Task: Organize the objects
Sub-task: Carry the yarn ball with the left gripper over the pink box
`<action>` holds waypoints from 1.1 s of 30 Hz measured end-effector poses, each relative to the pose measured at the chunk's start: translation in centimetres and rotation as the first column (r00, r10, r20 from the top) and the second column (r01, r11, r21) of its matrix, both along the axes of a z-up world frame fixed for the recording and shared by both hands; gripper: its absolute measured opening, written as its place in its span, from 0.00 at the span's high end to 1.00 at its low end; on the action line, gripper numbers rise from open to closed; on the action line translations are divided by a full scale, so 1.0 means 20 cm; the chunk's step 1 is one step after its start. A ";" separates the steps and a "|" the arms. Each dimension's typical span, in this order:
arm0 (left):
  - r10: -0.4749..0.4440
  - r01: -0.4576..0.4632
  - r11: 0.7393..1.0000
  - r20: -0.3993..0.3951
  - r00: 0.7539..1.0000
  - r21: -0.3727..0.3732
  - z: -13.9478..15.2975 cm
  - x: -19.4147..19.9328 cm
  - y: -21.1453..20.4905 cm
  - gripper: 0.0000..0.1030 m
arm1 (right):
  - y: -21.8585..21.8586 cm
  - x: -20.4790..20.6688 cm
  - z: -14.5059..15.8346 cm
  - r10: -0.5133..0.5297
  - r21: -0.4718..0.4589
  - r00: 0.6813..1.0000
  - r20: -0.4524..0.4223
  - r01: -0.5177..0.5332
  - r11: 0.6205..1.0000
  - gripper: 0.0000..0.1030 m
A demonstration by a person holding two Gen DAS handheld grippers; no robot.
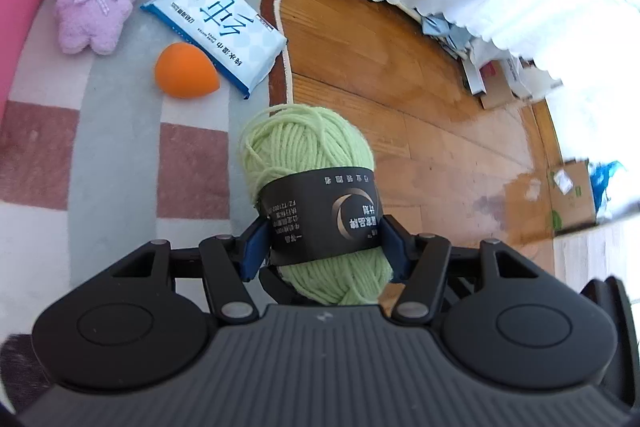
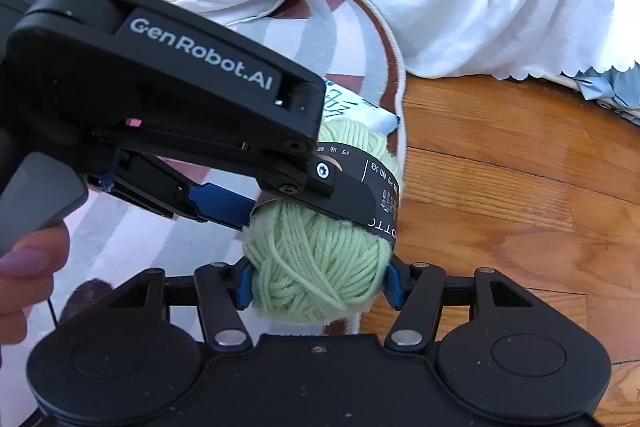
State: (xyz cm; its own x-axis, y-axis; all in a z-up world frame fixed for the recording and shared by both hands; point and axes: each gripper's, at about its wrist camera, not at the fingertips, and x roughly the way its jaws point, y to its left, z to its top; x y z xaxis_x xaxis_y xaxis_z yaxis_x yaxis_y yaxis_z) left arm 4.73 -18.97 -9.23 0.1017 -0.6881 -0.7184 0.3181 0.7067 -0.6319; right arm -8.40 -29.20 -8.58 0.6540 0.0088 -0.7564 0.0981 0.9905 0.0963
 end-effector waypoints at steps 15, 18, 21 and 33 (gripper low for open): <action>-0.017 0.014 0.999 0.056 0.998 0.039 0.20 -0.13 0.19 0.42 | 0.16 -0.04 0.17 0.037 0.056 0.999 -0.033 -0.035 0.998 0.36; -0.011 0.008 0.999 0.056 0.998 0.040 0.22 -0.15 0.23 0.42 | 0.23 -0.06 0.20 0.053 0.043 0.998 -0.040 -0.051 0.998 0.36; -0.005 0.002 0.999 0.054 0.999 0.045 0.25 -0.17 0.28 0.42 | 0.28 -0.06 0.23 0.074 0.033 0.996 -0.054 -0.072 0.997 0.36; 0.036 -0.038 0.998 0.043 0.998 0.041 0.35 -0.22 0.49 0.42 | 0.46 -0.03 0.37 0.151 0.019 0.984 -0.096 -0.150 0.989 0.36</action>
